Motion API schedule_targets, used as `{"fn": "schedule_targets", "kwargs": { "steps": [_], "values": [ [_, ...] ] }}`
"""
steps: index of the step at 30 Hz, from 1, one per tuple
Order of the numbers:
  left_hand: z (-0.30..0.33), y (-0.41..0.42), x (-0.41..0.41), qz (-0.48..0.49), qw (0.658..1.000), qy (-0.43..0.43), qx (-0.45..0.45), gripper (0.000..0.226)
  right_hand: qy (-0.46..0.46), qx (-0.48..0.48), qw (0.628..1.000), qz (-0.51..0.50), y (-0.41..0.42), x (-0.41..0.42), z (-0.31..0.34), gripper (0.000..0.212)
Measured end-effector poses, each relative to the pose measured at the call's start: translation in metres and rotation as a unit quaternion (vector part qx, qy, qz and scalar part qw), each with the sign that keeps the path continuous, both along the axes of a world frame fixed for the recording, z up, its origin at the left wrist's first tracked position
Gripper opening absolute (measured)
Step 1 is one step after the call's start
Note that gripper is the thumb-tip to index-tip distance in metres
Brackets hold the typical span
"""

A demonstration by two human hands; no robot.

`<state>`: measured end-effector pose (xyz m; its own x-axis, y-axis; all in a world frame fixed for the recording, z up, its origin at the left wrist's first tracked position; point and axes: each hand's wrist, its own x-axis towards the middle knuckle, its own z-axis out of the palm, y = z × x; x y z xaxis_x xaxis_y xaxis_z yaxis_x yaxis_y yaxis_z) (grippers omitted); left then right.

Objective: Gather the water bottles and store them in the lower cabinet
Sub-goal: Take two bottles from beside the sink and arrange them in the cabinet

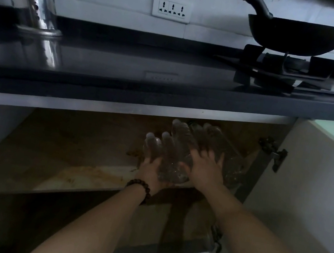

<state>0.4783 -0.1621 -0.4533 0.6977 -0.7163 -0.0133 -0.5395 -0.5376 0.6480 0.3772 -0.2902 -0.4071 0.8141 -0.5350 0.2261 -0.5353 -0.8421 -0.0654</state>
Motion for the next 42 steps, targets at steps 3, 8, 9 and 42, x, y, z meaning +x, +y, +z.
{"fn": "schedule_targets", "kwargs": {
  "steps": [3,8,9,42],
  "values": [
    [-0.002,-0.009,0.005,-0.006,0.997,-0.055,0.047,0.111,-0.006,0.012,1.000,0.012,-0.005,-0.005,0.003,0.070],
    [0.001,-0.008,-0.003,0.041,0.998,-0.045,0.033,0.092,-0.222,0.121,0.962,-0.104,-0.022,-0.046,-0.014,0.099],
    [0.000,-0.008,-0.003,0.045,0.998,-0.045,0.025,0.089,-0.222,0.151,0.956,-0.114,-0.026,-0.049,-0.018,0.106],
    [-0.012,-0.014,0.019,0.030,0.997,-0.065,-0.008,0.085,-0.194,0.158,0.968,0.009,0.041,-0.026,-0.075,0.088]
  ]
}}
